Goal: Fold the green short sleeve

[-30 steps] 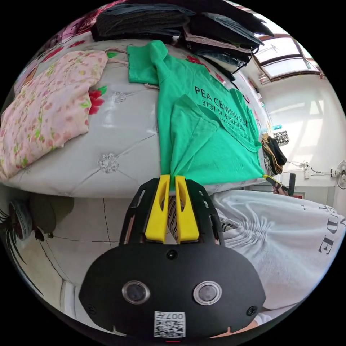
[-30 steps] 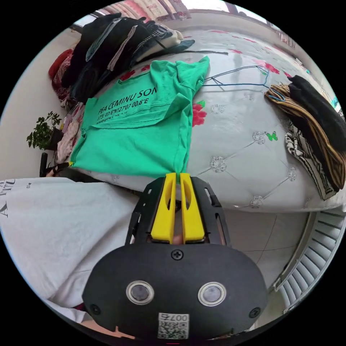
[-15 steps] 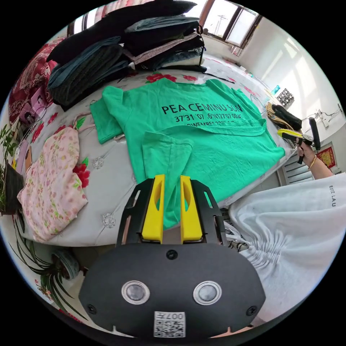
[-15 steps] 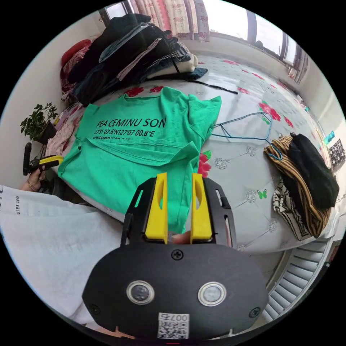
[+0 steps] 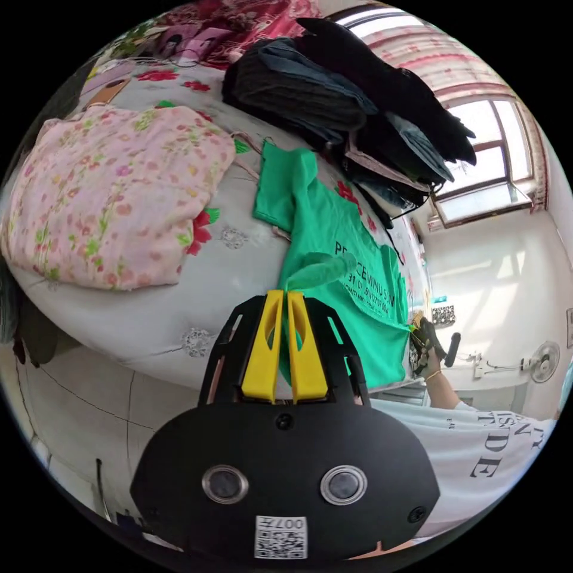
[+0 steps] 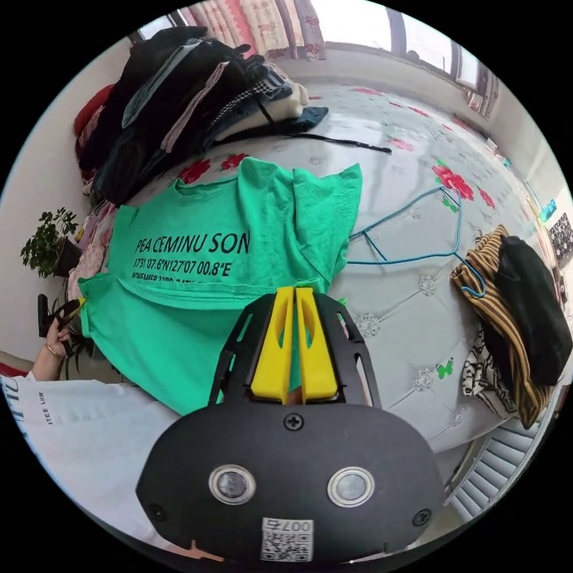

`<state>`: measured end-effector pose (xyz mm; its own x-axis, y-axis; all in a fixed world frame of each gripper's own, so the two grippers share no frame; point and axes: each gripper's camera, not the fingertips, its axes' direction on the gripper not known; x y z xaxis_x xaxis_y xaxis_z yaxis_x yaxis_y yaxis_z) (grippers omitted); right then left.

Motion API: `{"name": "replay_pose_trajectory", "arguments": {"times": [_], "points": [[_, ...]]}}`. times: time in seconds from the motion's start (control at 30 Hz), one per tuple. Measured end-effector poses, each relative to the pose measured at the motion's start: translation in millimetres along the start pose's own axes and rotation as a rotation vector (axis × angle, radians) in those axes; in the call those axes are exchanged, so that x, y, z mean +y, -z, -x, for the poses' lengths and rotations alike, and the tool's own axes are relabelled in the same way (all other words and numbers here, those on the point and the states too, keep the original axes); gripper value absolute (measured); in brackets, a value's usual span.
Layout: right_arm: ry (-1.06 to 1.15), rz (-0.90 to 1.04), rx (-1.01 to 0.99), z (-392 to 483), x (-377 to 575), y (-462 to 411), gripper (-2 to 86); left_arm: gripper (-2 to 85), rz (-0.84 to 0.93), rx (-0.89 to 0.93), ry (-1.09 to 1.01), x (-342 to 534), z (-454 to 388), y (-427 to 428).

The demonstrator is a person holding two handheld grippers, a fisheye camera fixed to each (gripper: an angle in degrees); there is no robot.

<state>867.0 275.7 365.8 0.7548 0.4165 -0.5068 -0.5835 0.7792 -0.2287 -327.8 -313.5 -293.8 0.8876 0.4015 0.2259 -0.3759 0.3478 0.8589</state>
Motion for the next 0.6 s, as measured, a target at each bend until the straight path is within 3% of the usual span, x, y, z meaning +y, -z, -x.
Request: {"name": "replay_pose_trajectory", "arguments": {"times": [0.13, 0.37, 0.6], "points": [[-0.145, -0.009, -0.144, -29.4, 8.3, 5.1, 1.9, -0.2, 0.037, -0.016, 0.042, 4.8, 14.9, 2.4], [-0.148, -0.003, -0.158, -42.9, 77.8, 39.8, 3.1, 3.8, 0.029, -0.218, -0.073, 57.7, -1.9, 42.2], [-0.107, 0.081, -0.162, -39.6, 147.3, 41.6, 3.3, 8.7, 0.100, -0.229, -0.127, 109.9, -26.5, -2.6]]}}
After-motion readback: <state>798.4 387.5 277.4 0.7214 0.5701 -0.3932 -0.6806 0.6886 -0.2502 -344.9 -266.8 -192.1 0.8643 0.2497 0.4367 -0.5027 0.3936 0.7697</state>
